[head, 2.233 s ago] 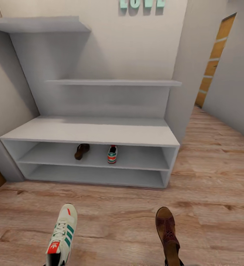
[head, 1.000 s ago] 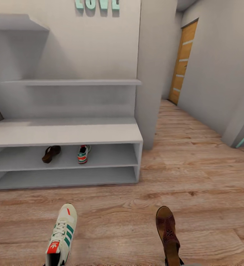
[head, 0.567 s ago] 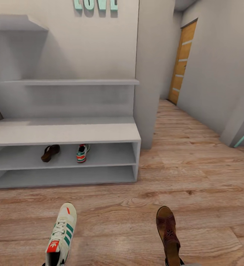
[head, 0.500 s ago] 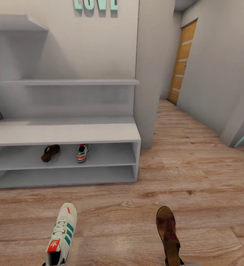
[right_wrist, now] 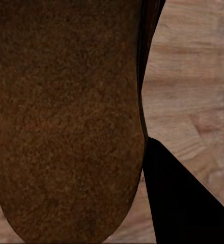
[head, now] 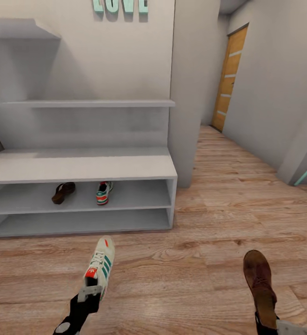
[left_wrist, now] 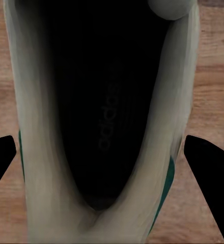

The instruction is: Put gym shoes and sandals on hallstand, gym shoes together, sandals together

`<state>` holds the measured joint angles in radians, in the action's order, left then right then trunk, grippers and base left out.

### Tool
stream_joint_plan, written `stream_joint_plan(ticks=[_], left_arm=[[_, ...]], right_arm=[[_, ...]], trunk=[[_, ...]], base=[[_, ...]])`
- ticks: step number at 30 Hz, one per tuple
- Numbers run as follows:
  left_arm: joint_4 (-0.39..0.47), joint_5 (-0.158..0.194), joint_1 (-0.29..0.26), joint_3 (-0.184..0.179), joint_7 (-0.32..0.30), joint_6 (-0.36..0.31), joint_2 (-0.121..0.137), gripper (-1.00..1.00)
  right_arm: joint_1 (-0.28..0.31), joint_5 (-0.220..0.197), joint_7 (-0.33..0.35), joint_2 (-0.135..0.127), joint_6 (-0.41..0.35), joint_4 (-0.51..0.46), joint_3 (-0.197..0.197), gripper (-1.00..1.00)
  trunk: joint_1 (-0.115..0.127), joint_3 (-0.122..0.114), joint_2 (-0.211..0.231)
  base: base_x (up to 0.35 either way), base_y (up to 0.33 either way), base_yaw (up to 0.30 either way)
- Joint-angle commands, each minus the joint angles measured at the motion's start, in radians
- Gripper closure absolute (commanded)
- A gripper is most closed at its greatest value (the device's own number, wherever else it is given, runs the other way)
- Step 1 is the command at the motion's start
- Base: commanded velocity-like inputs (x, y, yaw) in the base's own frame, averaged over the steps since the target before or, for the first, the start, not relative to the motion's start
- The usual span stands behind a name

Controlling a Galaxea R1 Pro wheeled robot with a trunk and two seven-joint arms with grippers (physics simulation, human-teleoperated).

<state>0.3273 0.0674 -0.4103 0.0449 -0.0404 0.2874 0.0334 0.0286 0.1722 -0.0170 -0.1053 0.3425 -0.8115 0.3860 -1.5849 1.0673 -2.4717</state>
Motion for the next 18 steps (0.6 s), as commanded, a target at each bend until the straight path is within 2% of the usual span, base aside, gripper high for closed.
stream_joint_plan(ticks=[1, 2, 4, 5, 7, 11, 15, 18], left_arm=[[-0.001, 0.003, -0.017, 0.006, -0.004, -0.022, -0.006, 1.0], [-0.001, -0.007, -0.048, 0.006, -0.004, -0.072, -0.018, 1.0], [0.0, -0.017, -0.078, 0.006, -0.004, -0.129, -0.031, 1.0], [0.0, -0.032, -0.123, 0.006, -0.004, -0.223, -0.049, 1.0], [0.001, -0.048, -0.182, 0.006, -0.005, -0.344, -0.067, 1.0], [0.0, -0.055, -0.259, 0.006, -0.003, -0.473, -0.076, 1.0], [0.0, -0.054, -0.302, 0.008, 0.007, -0.526, -0.078, 1.0], [0.0, -0.052, -0.336, 0.01, 0.008, -0.546, -0.078, 1.0]], right_arm=[[0.0, 0.011, 0.003, -0.006, -0.028, -0.014, 0.036, 1.0], [0.001, 0.011, 0.013, -0.015, -0.082, -0.039, 0.09, 1.0], [0.001, 0.01, 0.025, -0.022, -0.128, -0.062, 0.138, 1.0], [0.001, 0.01, 0.049, -0.036, -0.18, -0.098, 0.199, 1.0], [0.001, 0.01, 0.077, -0.058, -0.228, -0.144, 0.273, 1.0], [0.001, 0.01, 0.093, -0.083, -0.304, -0.194, 0.372, 1.0], [0.001, 0.01, 0.125, -0.089, -0.361, -0.236, 0.411, 1.0], [0.001, 0.012, 0.209, -0.083, -0.386, -0.281, 0.422, 1.0]], trunk=[[0.0, 0.001, 0.0], [0.0, 0.001, 0.0], [0.0, 0.001, 0.0], [0.0, 0.001, 0.0], [0.0, 0.001, 0.0], [0.0, 0.001, 0.0], [0.0, 0.001, 0.0], [0.0, 0.001, 0.0]], base=[[0.0, 0.0, 0.0], [0.0, 0.0, 0.0], [0.0, 0.0, 0.0], [0.0, 0.0, 0.0], [0.0, 0.0, 0.0], [0.0, 0.0, 0.0], [0.0, 0.0, 0.0], [0.0, 0.0, 0.0]])
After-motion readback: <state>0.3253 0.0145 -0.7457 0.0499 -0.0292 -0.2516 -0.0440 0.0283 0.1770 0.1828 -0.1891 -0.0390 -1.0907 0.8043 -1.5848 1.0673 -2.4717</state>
